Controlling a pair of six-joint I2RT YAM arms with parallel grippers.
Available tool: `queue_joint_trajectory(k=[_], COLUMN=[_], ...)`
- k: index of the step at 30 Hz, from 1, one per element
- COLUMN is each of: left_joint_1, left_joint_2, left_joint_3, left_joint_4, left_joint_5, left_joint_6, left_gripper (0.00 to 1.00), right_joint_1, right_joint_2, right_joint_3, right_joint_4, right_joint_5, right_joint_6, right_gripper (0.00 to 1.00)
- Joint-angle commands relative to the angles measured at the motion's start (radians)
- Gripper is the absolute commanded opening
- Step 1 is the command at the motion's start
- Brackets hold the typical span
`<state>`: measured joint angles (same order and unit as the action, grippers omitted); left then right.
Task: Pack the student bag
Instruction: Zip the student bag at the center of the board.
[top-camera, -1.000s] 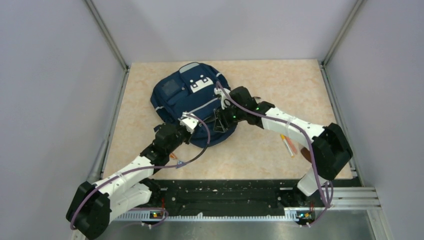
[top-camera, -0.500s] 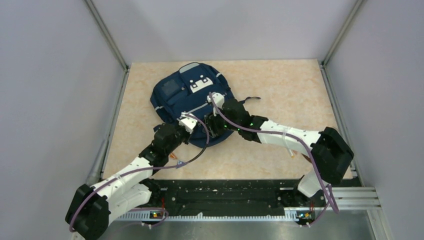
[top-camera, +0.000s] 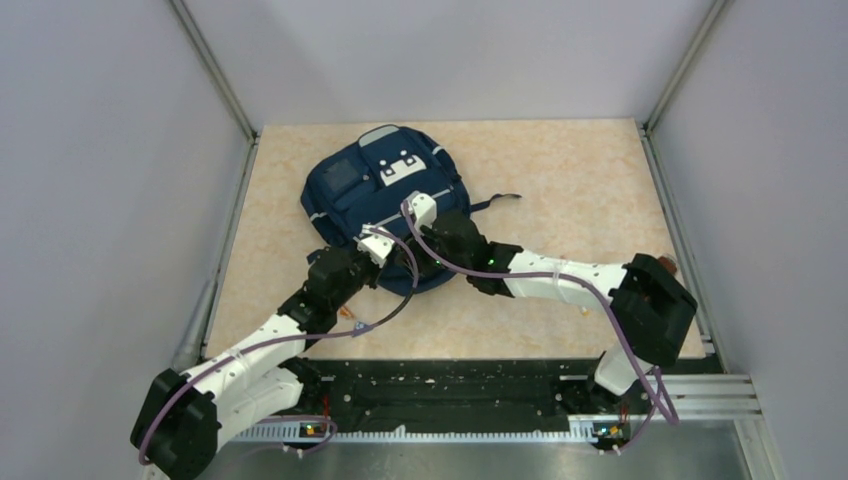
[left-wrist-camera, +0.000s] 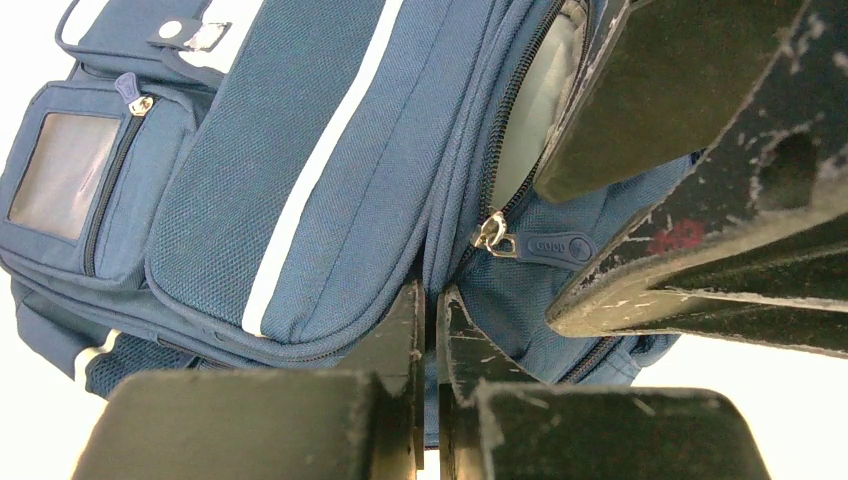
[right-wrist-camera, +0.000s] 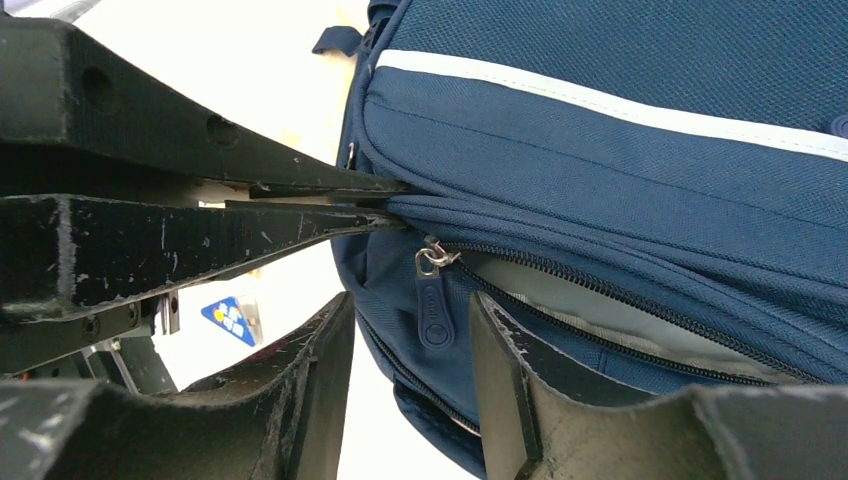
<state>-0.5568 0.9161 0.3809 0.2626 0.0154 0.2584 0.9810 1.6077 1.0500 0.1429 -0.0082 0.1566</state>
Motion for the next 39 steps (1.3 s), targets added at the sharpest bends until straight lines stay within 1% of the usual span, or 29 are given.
queue_joint_trajectory(k=[1,5,13,15,17,20,21,26,29,31,37,39], left_joint_1=[0.014,0.014,0.014,0.014,0.015,0.014,0.014,0.015,0.014,0.015,0.015,0.015], left_joint_2=[-0.028,-0.031,-0.04,-0.04,-0.043,-0.048,-0.048,-0.053,-0.058,-0.06,-0.059,-0.06], left_joint_3=[0.005,0.005,0.001,0.0,-0.002,-0.003,-0.004,-0.009,-0.015,-0.017,-0.018,-0.021], left_joint_4=[0.051,0.05,0.056,0.054,0.054,0.053,0.052,0.048,0.051,0.052,0.044,0.044], left_joint_5=[-0.048,-0.047,-0.047,-0.048,-0.056,-0.071,-0.081,-0.127,-0.141,-0.15,-0.2,-0.208], left_joint_6=[-0.025,-0.029,-0.039,-0.041,-0.044,-0.047,-0.046,-0.047,-0.046,-0.044,-0.044,-0.044], left_gripper=[0.0,0.0,0.0,0.0,0.0,0.0,0.0,0.0,0.0,0.0,0.0,0.0], right_joint_1=[0.019,0.022,0.031,0.033,0.033,0.033,0.033,0.027,-0.005,-0.043,-0.212,-0.254], right_joint_2=[0.02,0.048,0.1,0.106,0.107,0.103,0.099,0.053,0.021,-0.002,-0.053,-0.06], right_joint_3=[-0.007,-0.002,0.014,0.016,0.023,0.047,0.052,0.067,0.066,0.052,-0.015,-0.031], right_joint_4=[0.067,0.065,0.081,0.086,0.074,0.036,0.02,-0.048,-0.082,-0.078,-0.008,0.011], right_joint_5=[0.053,0.122,0.185,0.204,0.23,0.253,0.255,0.258,0.211,0.136,-0.123,-0.186], right_joint_6=[0.001,0.015,0.015,0.027,0.042,0.05,0.054,0.069,0.103,0.151,0.292,0.324], right_gripper=[0.44,0.39,0.37,0.31,0.21,0.03,0.0,0.0,0.0,0.0,0.0,0.0])
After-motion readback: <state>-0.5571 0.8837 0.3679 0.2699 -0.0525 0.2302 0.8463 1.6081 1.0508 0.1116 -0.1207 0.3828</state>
